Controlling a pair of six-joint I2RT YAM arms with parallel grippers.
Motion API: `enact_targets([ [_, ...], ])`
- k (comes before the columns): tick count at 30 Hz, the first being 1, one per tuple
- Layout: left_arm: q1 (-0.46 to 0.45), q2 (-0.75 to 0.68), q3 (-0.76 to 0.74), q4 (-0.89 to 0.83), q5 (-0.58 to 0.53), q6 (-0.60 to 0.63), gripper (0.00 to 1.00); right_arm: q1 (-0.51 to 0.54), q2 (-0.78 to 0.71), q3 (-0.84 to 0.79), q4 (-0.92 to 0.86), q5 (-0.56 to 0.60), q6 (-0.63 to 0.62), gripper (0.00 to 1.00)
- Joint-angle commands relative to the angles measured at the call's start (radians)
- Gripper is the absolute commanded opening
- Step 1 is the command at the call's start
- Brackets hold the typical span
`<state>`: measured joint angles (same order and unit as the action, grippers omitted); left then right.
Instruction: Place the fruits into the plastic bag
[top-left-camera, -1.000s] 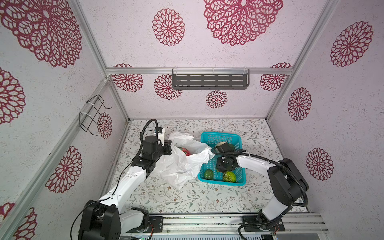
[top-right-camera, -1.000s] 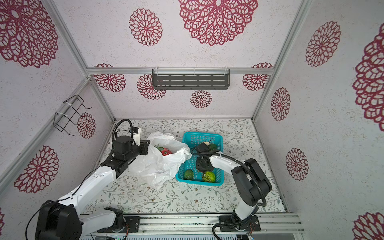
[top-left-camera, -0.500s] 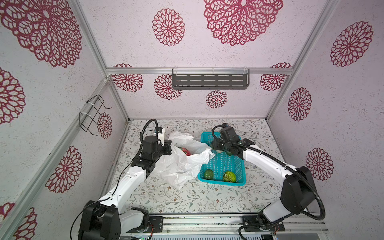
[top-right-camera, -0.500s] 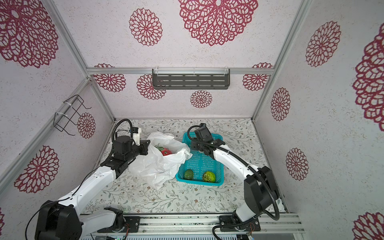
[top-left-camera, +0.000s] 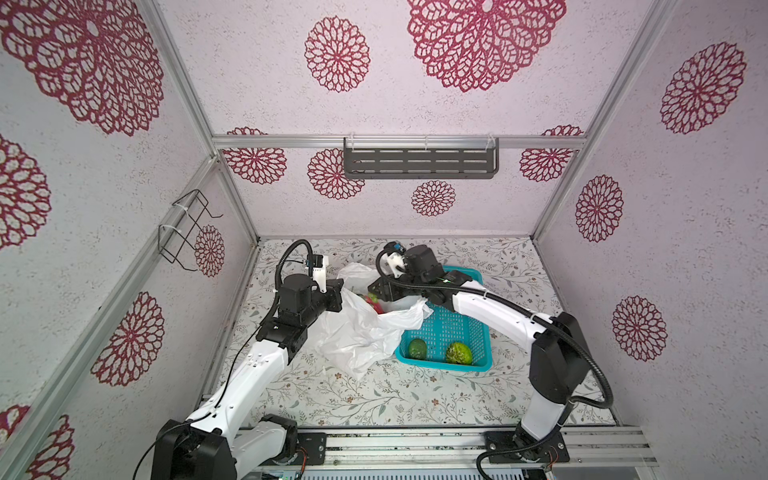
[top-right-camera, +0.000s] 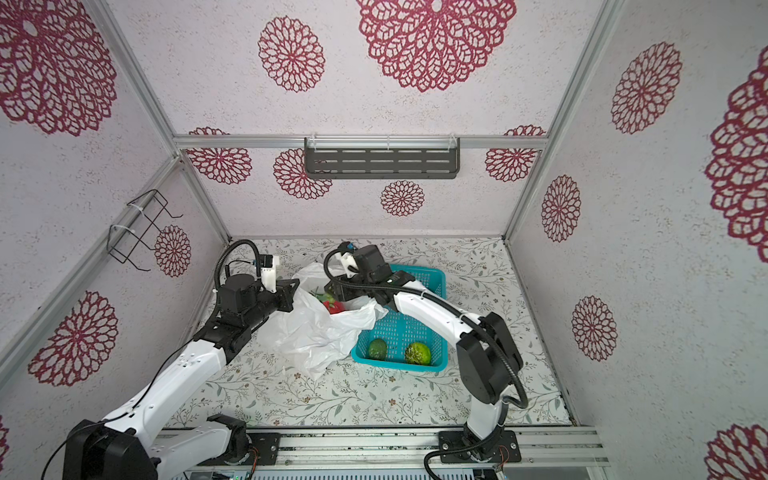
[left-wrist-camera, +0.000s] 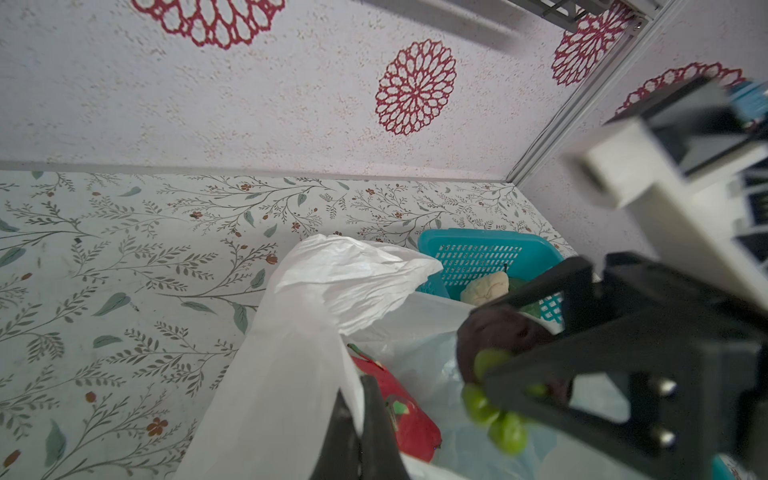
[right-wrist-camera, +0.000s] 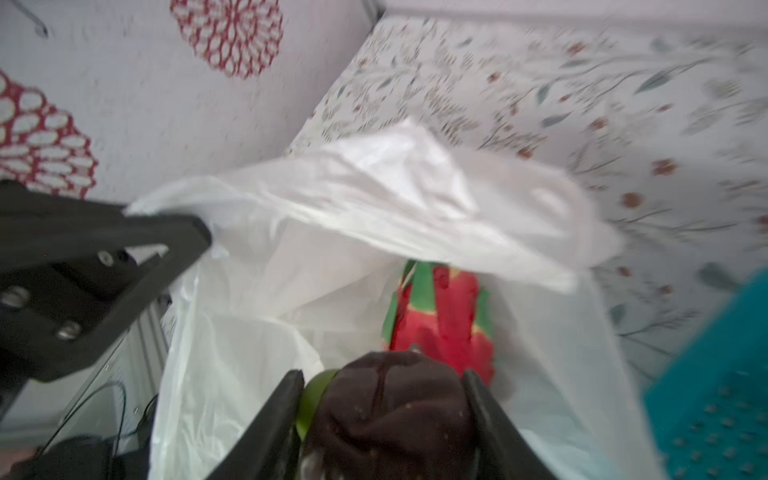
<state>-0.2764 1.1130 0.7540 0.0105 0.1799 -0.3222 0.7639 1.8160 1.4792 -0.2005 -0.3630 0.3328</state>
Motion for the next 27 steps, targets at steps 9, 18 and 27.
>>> enact_targets([
  [9, -0.013, -0.044, -0.022, 0.042, 0.012, 0.026, 0.00, 0.032, 0.067, 0.115, -0.143, -0.197, -0.060, 0.81],
  [18, -0.017, -0.122, -0.088, 0.114, -0.112, 0.018, 0.00, -0.004, -0.056, 0.018, -0.016, 0.031, 0.012, 0.87],
  [27, -0.017, -0.133, -0.119, 0.125, -0.133, -0.006, 0.00, -0.074, -0.286, -0.185, 0.194, 0.366, 0.092, 0.88],
])
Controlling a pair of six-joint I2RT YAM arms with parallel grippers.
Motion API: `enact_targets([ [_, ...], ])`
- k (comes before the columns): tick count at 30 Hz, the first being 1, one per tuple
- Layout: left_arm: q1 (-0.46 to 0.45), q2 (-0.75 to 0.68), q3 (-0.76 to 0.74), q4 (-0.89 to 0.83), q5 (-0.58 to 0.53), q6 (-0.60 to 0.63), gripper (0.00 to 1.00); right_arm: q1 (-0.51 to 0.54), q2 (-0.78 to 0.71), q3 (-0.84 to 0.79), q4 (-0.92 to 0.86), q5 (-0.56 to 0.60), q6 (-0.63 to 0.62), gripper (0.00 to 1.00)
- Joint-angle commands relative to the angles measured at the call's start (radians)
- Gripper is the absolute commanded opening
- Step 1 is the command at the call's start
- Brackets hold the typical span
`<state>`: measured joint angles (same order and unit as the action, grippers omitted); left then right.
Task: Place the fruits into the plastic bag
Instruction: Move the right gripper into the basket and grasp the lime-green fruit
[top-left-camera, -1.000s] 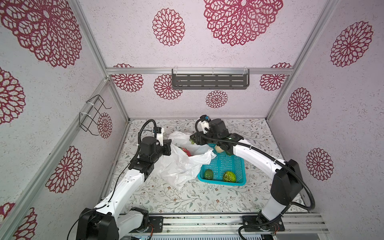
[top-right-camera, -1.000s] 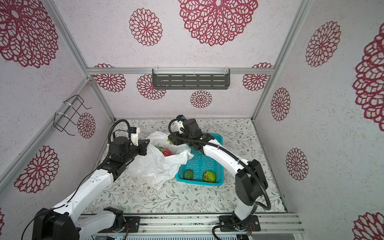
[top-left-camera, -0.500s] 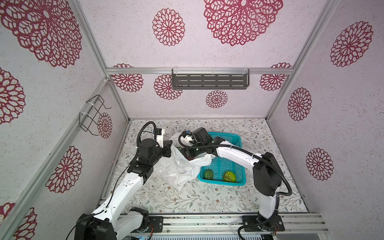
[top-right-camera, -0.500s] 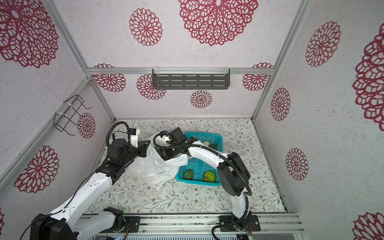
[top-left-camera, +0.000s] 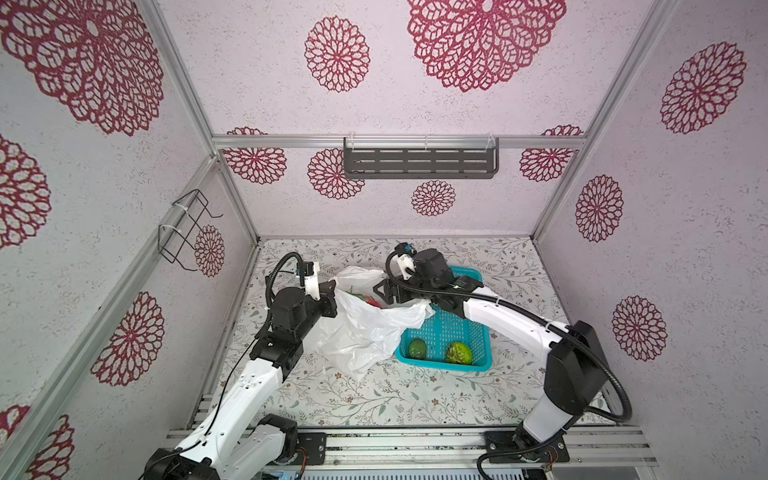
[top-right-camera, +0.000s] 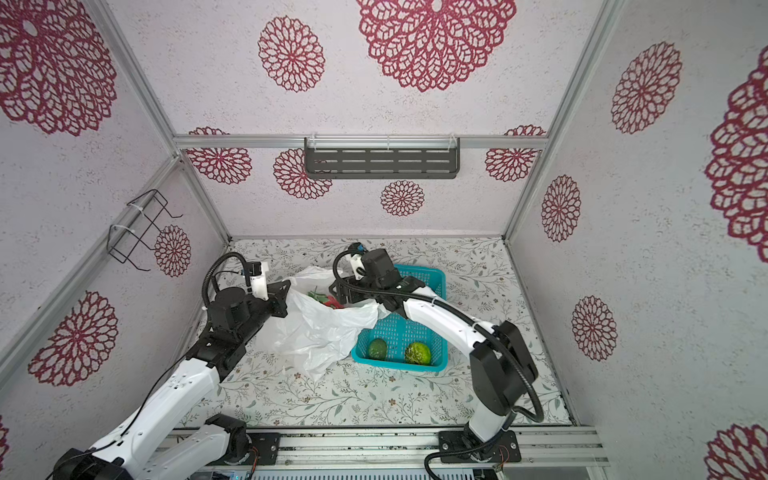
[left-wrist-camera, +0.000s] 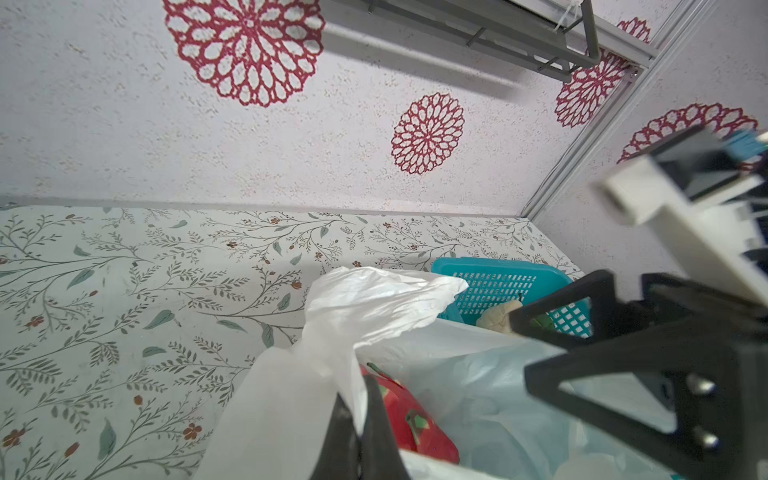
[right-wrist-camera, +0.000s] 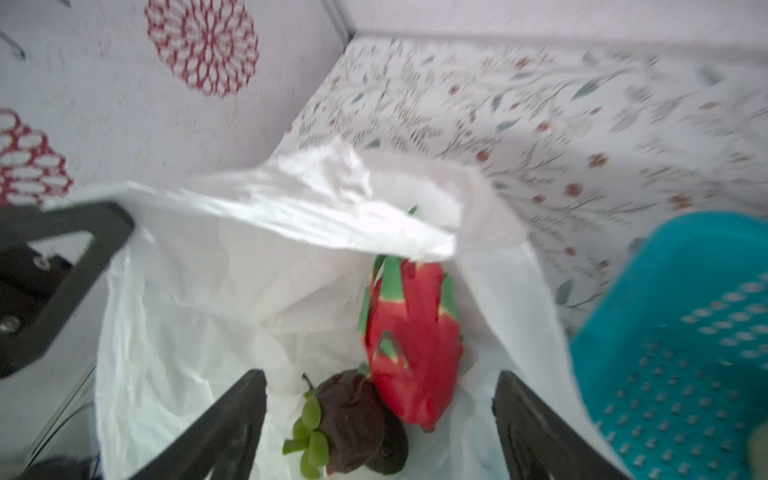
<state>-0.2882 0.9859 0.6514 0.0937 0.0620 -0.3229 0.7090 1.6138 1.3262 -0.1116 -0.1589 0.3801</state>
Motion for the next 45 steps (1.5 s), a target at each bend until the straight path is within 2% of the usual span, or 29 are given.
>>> enact_targets([
  [1, -0.006, -0.002, -0.018, 0.044, -0.015, -0.008, 0.00, -0.029, -0.111, -0.062, 0.120, 0.201, 0.056, 0.88],
  [4, -0.007, 0.011, -0.011, 0.046, -0.020, -0.013, 0.00, -0.065, -0.188, -0.154, 0.163, 0.296, 0.109, 0.89],
  [7, -0.007, 0.020, 0.002, 0.038, -0.030, -0.010, 0.00, -0.099, -0.249, -0.227, 0.124, 0.424, 0.178, 0.90],
  [9, -0.007, 0.025, 0.003, 0.041, -0.036, -0.009, 0.00, -0.116, -0.273, -0.250, 0.060, 0.466, 0.190, 0.91],
  [14, -0.007, 0.038, 0.001, 0.050, -0.031, -0.019, 0.00, -0.123, -0.303, -0.263, -0.234, 0.573, 0.249, 0.91],
  [16, -0.007, 0.040, 0.002, 0.047, -0.030, -0.016, 0.00, -0.123, -0.321, -0.295, -0.314, 0.557, 0.283, 0.91],
  [23, -0.008, 0.040, -0.006, 0.043, -0.029, -0.006, 0.00, -0.118, -0.363, -0.462, -0.401, 0.338, 0.337, 0.89],
  [27, -0.008, 0.028, -0.008, 0.042, -0.037, 0.002, 0.00, -0.090, -0.334, -0.492, -0.451, 0.242, 0.342, 0.88],
  [32, -0.008, 0.033, -0.013, 0.046, -0.050, 0.010, 0.00, -0.040, -0.273, -0.458, -0.538, 0.265, 0.320, 0.88],
  [39, -0.007, 0.017, -0.041, 0.070, -0.068, -0.001, 0.00, -0.039, -0.232, -0.352, -0.587, 0.309, 0.283, 0.89],
  [45, -0.008, 0.048, -0.038, 0.081, -0.073, 0.011, 0.00, -0.040, -0.202, -0.342, -0.613, 0.304, 0.279, 0.89],
])
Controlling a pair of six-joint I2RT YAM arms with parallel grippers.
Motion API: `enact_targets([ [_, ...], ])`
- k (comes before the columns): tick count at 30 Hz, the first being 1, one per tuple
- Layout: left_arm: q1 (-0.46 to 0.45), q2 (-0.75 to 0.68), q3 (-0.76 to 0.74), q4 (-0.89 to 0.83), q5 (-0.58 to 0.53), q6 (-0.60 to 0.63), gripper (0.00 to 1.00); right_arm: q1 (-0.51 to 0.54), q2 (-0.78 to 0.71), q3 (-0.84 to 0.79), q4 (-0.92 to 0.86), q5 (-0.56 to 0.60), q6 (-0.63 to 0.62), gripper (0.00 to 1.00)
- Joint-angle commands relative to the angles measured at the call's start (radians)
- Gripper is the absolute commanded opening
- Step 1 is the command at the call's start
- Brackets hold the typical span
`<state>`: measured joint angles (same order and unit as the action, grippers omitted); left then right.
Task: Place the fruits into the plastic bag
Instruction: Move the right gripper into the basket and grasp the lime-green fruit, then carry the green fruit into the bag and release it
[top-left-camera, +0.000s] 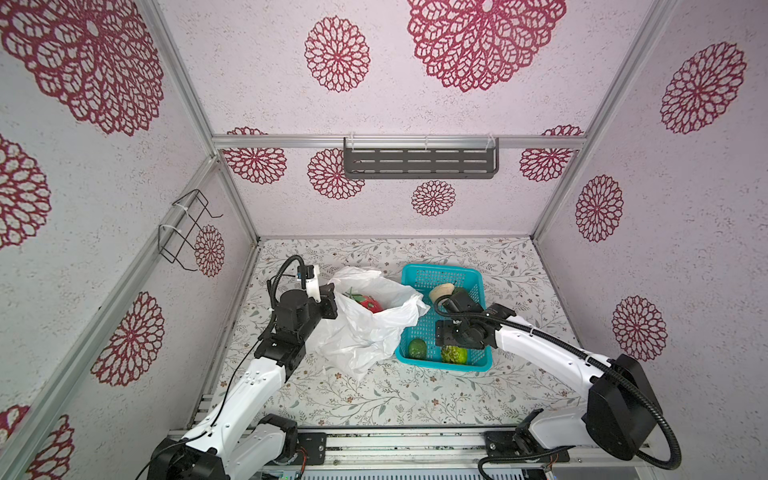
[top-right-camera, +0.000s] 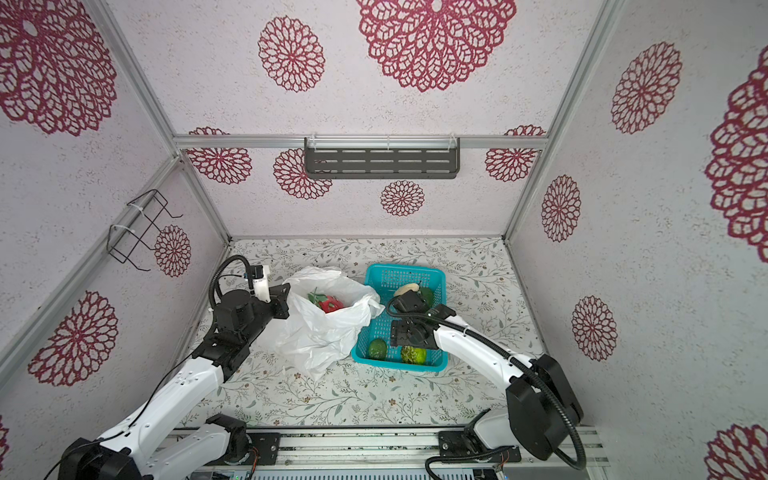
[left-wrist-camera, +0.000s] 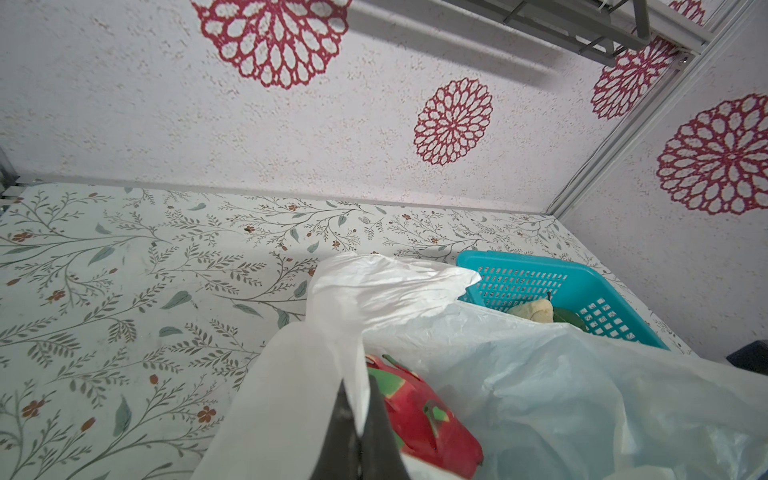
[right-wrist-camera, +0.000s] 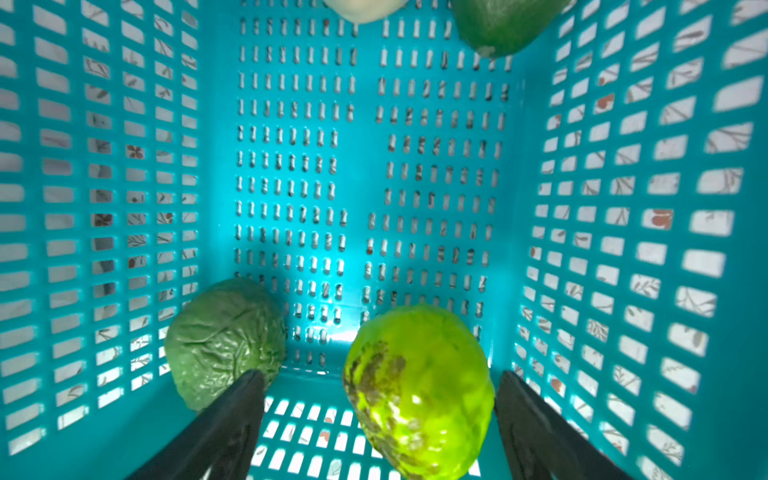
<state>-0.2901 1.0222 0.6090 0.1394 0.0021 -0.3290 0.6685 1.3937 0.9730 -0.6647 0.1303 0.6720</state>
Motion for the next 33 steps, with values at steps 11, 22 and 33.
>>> enact_targets([
  [11, -0.005, 0.084, 0.041, 0.070, 0.014, 0.025, 0.00, 0.000, 0.073, -0.070, 0.007, -0.061, 0.030, 0.87],
  [22, -0.005, 0.032, 0.040, 0.033, 0.039, 0.007, 0.00, -0.006, 0.066, -0.009, 0.059, 0.027, -0.030, 0.46],
  [33, -0.005, -0.028, 0.038, -0.025, 0.081, 0.001, 0.00, -0.006, 0.061, 0.341, 0.286, 0.051, -0.252, 0.46],
])
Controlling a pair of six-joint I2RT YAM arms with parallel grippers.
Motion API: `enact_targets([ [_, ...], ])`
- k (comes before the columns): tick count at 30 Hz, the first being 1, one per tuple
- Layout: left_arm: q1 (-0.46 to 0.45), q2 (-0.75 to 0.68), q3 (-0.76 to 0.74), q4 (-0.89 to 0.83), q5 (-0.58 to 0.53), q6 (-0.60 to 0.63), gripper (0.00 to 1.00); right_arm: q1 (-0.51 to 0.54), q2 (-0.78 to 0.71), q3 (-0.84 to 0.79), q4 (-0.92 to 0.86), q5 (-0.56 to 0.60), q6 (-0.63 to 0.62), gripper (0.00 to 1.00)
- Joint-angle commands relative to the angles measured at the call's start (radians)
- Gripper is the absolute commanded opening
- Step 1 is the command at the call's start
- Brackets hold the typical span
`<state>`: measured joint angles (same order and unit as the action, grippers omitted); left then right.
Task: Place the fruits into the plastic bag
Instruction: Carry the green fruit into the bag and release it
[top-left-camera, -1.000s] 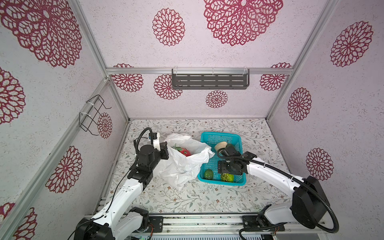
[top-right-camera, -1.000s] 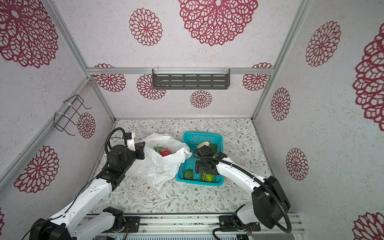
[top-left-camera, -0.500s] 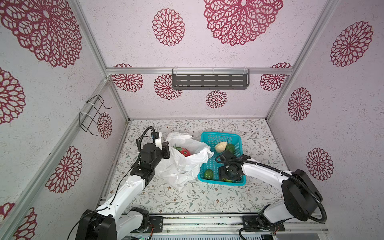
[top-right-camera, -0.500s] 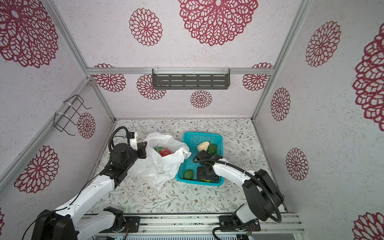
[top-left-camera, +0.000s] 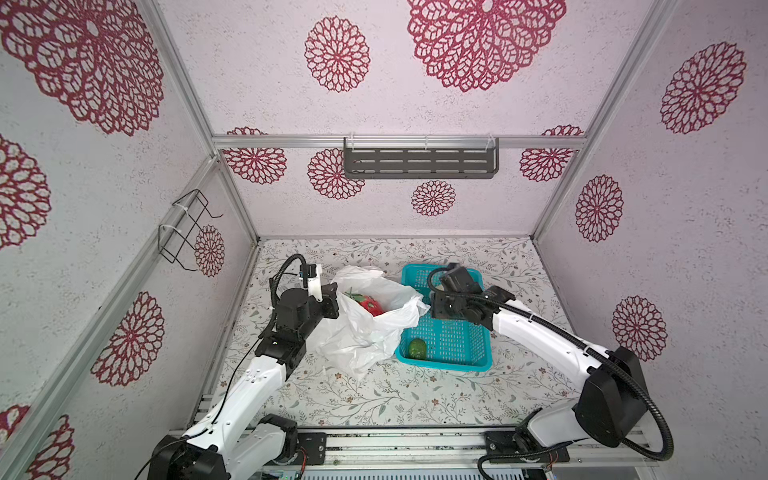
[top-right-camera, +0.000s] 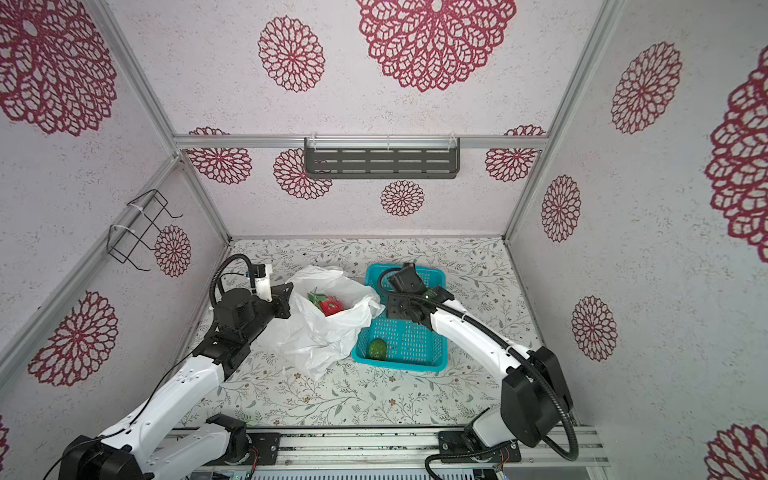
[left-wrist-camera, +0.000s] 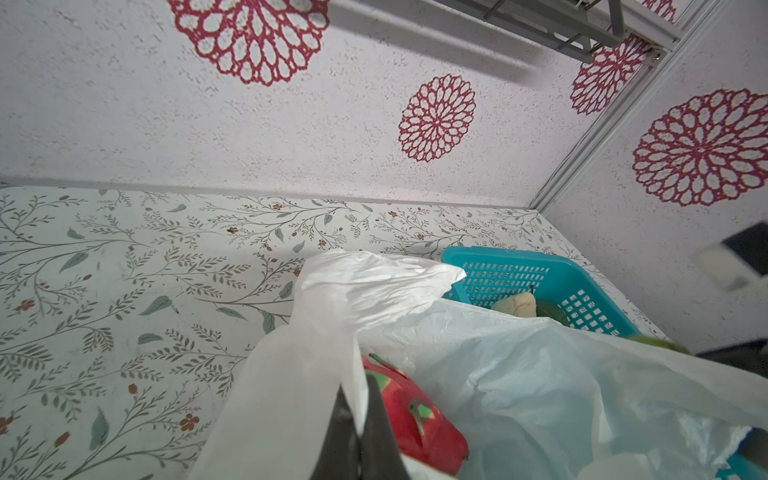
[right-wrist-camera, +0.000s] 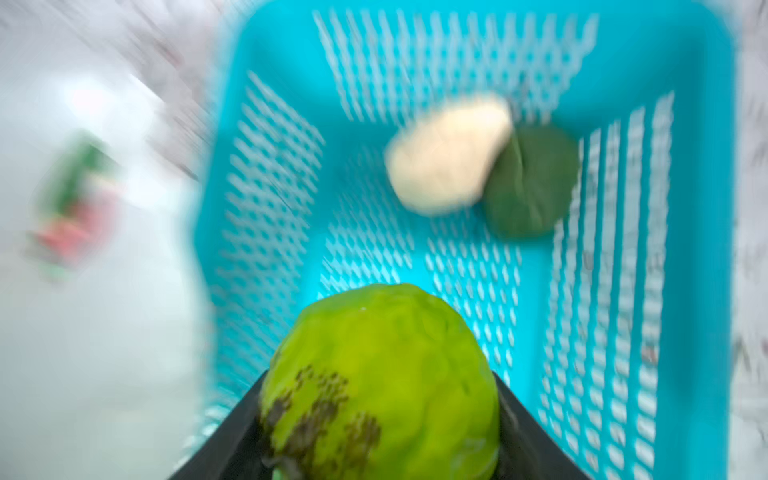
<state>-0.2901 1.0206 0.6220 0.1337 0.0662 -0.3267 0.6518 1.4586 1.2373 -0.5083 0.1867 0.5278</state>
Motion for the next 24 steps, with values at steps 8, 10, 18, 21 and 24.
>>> enact_targets([
  [8, -0.007, -0.078, 0.030, -0.070, 0.041, -0.014, 0.00, 0.080, 0.208, 0.266, 0.216, -0.453, -0.236, 0.47],
  [10, -0.007, -0.088, 0.029, -0.080, 0.049, -0.014, 0.00, 0.112, 0.252, 0.280, 0.210, -0.551, -0.250, 0.47],
  [18, -0.009, -0.123, 0.027, -0.087, 0.057, -0.021, 0.00, 0.186, 0.349, 0.308, 0.146, -0.727, -0.247, 0.76],
  [21, -0.008, -0.151, 0.025, -0.093, 0.068, -0.026, 0.00, 0.185, 0.324, 0.279, 0.162, -0.707, -0.242, 0.86],
  [24, -0.009, -0.187, 0.025, -0.126, 0.071, -0.028, 0.00, 0.173, 0.272, 0.236, 0.209, -0.655, -0.229, 0.91],
])
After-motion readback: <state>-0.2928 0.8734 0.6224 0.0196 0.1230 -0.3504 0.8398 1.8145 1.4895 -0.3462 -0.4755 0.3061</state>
